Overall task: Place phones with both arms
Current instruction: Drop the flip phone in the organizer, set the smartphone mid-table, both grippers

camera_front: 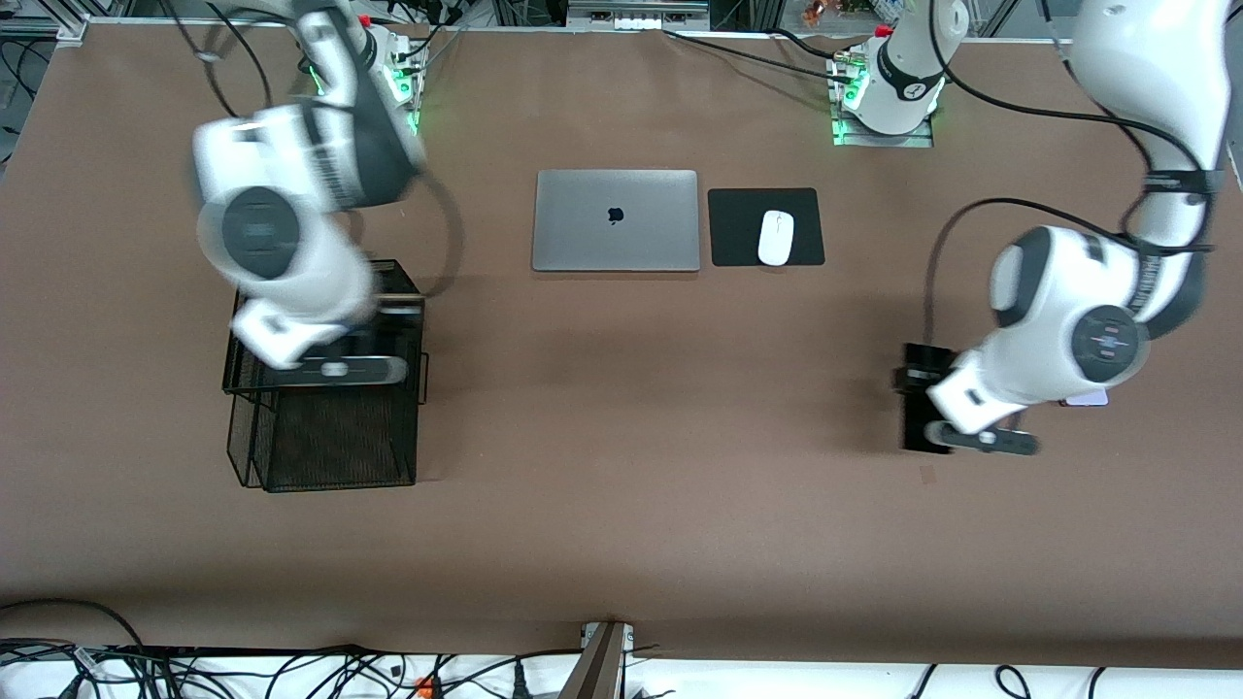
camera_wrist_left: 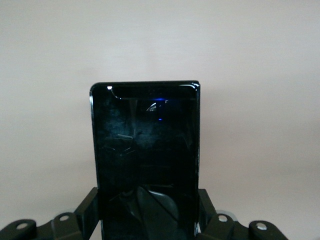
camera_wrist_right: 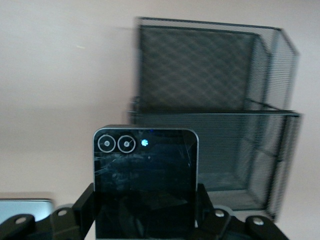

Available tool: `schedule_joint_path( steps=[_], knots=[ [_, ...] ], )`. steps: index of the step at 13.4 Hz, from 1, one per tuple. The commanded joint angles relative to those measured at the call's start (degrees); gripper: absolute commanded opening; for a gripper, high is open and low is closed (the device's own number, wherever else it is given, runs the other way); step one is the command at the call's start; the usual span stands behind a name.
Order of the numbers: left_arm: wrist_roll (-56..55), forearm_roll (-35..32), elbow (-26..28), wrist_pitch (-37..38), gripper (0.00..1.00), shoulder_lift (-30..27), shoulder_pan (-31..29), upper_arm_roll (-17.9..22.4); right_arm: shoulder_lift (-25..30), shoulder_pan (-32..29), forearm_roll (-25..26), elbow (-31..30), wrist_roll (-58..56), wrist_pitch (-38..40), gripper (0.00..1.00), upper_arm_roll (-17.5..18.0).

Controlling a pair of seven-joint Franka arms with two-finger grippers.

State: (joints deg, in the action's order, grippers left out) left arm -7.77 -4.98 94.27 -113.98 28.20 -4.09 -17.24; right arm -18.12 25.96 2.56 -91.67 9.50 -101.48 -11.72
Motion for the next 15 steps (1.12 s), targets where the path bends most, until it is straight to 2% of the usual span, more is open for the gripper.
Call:
schedule_joint_path(
  steps=[1,3,5,7,9,10,11,12,13,14,15],
  knots=[
    [-7.6,0.9,-1.7,1.3,0.17,2.0,5.5,-2.2,10.0,0.8,-2.0,-18.2,-11.7,-10.4,0.14,-8.0],
    [-11.3,3.9,-3.8,-0.3,0.16,5.2,11.4,-2.4,9.7,0.8,-4.7,-23.4,-17.9,-16.8,0.14,-13.0],
    [-17.6,4.5,-7.2,-4.0,0.16,9.9,16.6,-2.5,8.2,0.3,-7.2,-27.1,-22.0,-21.9,0.14,-15.6],
    [-26.4,4.0,-9.6,-7.6,0.16,13.7,23.1,-2.2,5.6,0.1,-10.4,-27.2,-22.7,-22.4,0.15,-15.8],
    [-31.3,4.0,-10.8,-15.0,0.17,18.5,26.1,-2.2,3.4,0.0,-12.3,-27.1,-22.7,-23.6,0.18,-15.7],
    [-32.4,3.9,-10.6,-18.7,0.17,20.0,28.2,-2.2,2.4,0.0,-12.8,-26.9,-22.6,-23.7,0.37,-15.7],
    [-33.9,3.8,-10.6,-21.2,0.17,21.7,29.7,-2.2,1.9,0.0,-12.8,-26.1,-22.4,-23.5,0.79,-15.8],
    [-35.1,3.8,-10.7,-23.1,0.21,22.6,30.6,-2.2,1.9,0.0,-13.2,-25.1,-22.1,-22.9,1.00,-15.8],
    [-35.2,3.8,-10.7,-24.0,0.64,22.8,30.6,-2.1,1.9,-0.1,-13.2,-23.7,-22.1,-22.0,1.00,-15.8],
    [-35.0,3.7,-10.7,-24.1,1.00,22.3,30.6,-2.1,2.0,-0.2,-13.2,-21.9,-22.1,-20.4,1.00,-15.9],
    [-34.9,3.7,-10.8,-23.8,1.00,21.0,30.1,-2.0,2.4,-0.2,-13.2,-19.2,-21.8,-17.0,1.00,-16.0]
  ],
)
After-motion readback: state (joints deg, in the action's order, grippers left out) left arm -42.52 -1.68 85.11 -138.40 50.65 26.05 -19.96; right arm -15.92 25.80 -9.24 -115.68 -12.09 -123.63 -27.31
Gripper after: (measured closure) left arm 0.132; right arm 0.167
